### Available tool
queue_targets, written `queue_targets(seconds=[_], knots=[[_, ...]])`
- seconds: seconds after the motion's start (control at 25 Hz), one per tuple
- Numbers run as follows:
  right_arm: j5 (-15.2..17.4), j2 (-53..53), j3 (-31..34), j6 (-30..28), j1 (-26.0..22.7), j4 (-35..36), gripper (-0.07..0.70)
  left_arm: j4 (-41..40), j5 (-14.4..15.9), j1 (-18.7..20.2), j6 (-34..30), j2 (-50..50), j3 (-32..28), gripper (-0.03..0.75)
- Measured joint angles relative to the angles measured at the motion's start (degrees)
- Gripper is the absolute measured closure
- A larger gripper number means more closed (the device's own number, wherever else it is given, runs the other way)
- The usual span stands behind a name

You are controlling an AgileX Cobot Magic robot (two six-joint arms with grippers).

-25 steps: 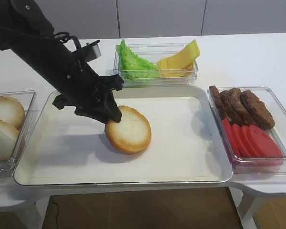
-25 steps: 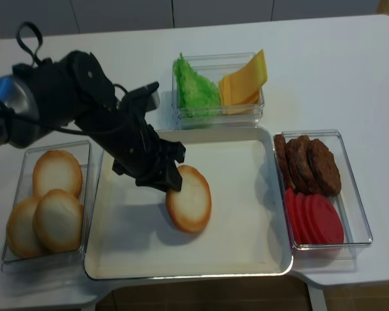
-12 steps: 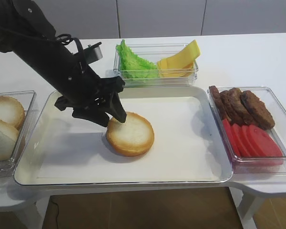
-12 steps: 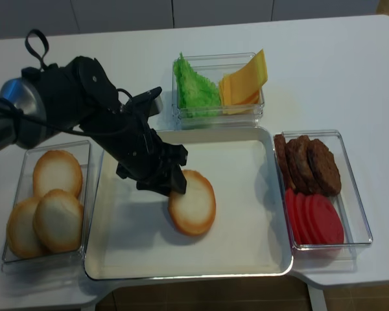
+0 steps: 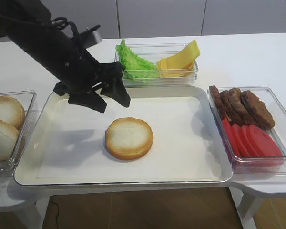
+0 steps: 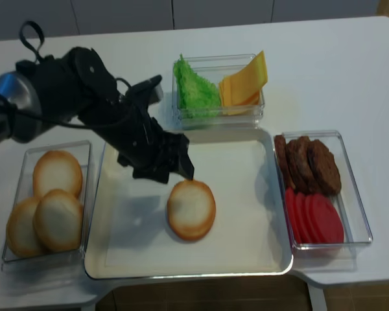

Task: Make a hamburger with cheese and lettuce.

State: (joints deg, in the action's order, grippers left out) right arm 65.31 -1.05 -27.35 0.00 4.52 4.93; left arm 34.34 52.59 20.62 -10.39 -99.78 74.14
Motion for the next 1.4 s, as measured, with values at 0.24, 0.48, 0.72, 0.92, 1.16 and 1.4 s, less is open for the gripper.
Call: queue_targets(seconds=[0.24,0.48,0.72,0.92,1.16,1.4], knots=[[0.0,0.0,0.0,0.0,0.0,0.0,0.092,-17.6,5.1,0.0,9.2,5.6,2.4,0.293],[0.0,0.0,0.0,0.0,0.0,0.0,0.092,-30.9,9.9,0.0,15.6,13.0,3.4,0.305],[0.0,0.0,0.0,0.0,0.0,0.0,0.092,-39.7,17.4,0.0,17.1,18.9,3.4,0.306],[0.0,0.0,0.0,0.0,0.0,0.0,0.092,-41.4,18.4,-3.8,16.6,22.4,3.4,0.307],[0.0,0.0,0.0,0.0,0.0,0.0,0.092,-37.2,18.8,-15.9,12.2,24.9,2.7,0.307],[0.0,0.0,0.0,0.0,0.0,0.0,0.092,-36.6,18.8,-24.8,11.8,32.5,-4.6,0.307]])
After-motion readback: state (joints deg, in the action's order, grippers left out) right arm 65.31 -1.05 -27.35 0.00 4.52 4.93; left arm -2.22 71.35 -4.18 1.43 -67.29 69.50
